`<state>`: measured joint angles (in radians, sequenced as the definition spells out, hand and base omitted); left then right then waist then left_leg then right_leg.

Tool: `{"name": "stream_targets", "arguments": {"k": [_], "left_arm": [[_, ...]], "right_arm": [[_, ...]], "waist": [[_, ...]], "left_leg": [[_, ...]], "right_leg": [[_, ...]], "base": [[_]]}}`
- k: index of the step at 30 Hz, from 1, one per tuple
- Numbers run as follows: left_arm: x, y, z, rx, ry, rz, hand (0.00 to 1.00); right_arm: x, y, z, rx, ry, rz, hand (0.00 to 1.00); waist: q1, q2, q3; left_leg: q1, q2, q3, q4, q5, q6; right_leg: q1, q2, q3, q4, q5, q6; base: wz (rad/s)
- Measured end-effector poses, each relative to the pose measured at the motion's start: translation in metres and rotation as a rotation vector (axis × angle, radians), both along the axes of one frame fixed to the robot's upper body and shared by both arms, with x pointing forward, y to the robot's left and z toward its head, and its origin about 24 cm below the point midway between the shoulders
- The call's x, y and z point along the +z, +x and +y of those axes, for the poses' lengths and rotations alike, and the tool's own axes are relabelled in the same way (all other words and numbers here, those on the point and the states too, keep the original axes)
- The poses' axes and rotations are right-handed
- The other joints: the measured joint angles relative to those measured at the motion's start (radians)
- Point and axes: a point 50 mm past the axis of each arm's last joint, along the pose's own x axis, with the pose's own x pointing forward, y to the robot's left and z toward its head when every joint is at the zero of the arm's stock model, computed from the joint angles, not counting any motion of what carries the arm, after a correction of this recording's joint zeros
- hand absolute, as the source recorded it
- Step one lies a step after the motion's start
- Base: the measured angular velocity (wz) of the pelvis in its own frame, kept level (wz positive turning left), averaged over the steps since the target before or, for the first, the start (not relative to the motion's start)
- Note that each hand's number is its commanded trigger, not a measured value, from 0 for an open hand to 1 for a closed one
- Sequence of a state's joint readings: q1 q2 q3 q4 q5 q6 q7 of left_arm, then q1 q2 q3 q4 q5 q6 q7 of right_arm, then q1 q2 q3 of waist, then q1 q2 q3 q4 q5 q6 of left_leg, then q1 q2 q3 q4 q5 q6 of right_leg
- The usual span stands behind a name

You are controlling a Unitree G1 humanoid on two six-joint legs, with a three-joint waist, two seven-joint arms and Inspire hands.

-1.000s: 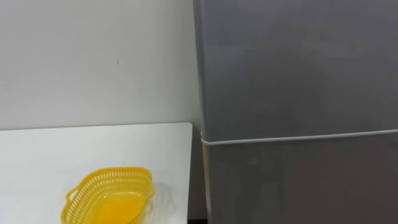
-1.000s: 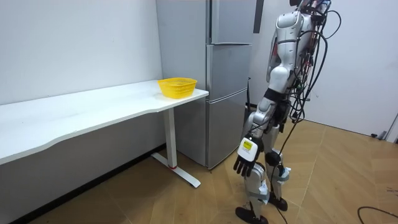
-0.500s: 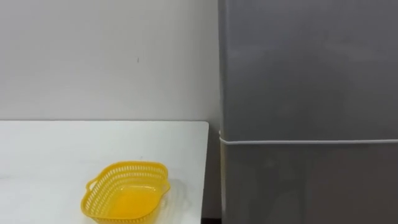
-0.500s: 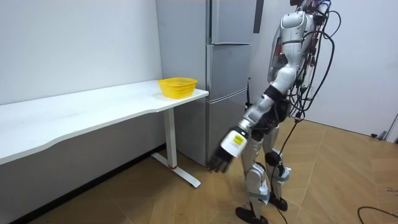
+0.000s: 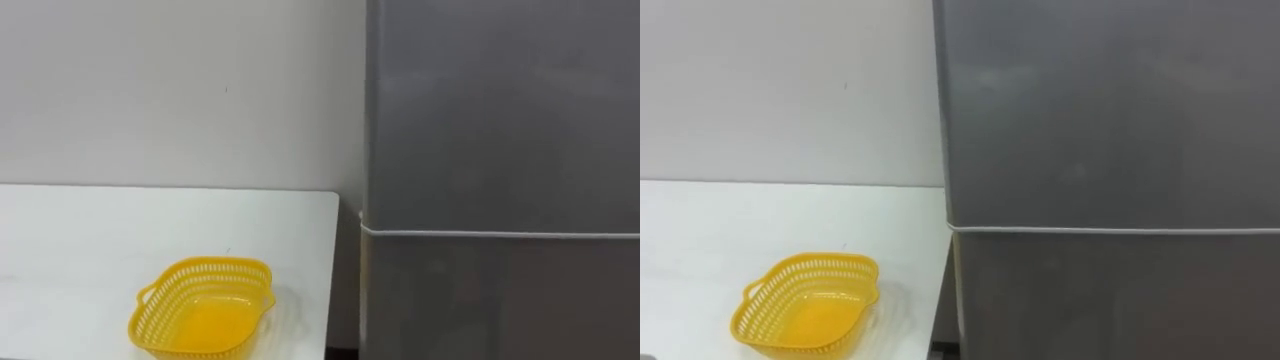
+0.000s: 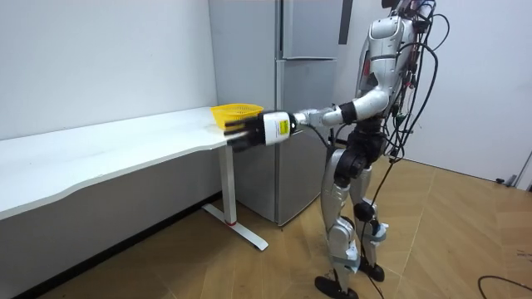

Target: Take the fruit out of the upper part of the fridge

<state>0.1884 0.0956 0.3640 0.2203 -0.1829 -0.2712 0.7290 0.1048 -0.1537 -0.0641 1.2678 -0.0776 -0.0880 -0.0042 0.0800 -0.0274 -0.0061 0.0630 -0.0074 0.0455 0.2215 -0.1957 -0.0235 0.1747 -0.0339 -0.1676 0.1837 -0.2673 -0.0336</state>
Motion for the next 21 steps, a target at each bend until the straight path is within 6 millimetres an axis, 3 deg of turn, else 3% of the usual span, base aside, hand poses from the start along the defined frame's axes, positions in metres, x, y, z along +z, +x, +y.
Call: {"name": "stream_targets", "arguments": {"k": [5,7,11,21], "left_arm": [[0.058,0.009,0.001,-0.017,0.119,-0.251,0.0],[0.075,0.01,-0.001,-0.035,0.147,-0.321,0.0],[0.105,0.014,-0.011,-0.142,0.21,-0.438,0.0],[0.135,0.04,-0.043,-0.504,0.215,-0.566,0.0]], "right_arm": [[0.0,-0.007,-0.002,-0.011,0.029,0.016,0.0],[-0.001,-0.008,-0.001,-0.02,0.039,0.018,0.0],[-0.001,-0.009,0.0,-0.044,0.071,0.016,0.0],[-0.002,-0.01,0.0,-0.014,0.08,0.042,0.0]], "waist": [[0.005,0.001,0.003],[-0.002,0.005,0.0075],[-0.021,0.0,0.0065],[-0.07,-0.004,0.0089]], "left_leg": [[0.0,-0.001,-0.001,0.001,0.0,0.0],[-0.001,-0.001,-0.003,0.001,0.0,0.0],[-0.003,-0.003,-0.006,0.001,0.001,0.001],[-0.009,-0.004,-0.002,0.001,0.001,0.001]], "right_leg": [[0.0,-0.001,0.0,0.0,0.0,0.0],[-0.001,0.0,-0.002,-0.005,0.0,0.001],[0.002,0.0,-0.001,-0.013,0.001,0.003],[-0.005,0.0,0.012,-0.014,0.002,0.004]], "base": [[0.0],[0.02],[0.03],[-0.02]]}}
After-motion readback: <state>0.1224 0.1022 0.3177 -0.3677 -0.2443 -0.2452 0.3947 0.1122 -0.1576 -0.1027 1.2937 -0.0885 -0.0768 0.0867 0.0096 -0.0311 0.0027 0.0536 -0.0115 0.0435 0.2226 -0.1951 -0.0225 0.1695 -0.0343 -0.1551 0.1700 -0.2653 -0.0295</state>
